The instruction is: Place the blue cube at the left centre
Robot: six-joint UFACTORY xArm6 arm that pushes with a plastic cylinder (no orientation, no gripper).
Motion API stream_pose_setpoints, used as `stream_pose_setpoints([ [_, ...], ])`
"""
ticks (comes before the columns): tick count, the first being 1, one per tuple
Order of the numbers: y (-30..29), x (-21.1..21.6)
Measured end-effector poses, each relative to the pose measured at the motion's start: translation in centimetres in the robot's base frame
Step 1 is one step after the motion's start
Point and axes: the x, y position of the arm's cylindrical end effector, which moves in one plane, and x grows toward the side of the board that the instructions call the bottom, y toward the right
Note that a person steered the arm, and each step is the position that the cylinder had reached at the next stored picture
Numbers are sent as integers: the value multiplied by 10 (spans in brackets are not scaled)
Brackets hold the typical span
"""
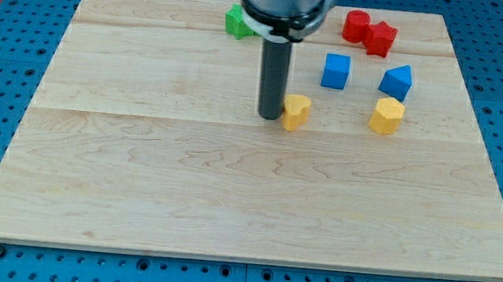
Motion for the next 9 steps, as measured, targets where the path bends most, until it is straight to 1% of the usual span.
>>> stream_pose_setpoints([
  [2,50,1],
  [5,-36,1],
  [6,-47,8],
  [7,-34,50],
  [9,7,98],
])
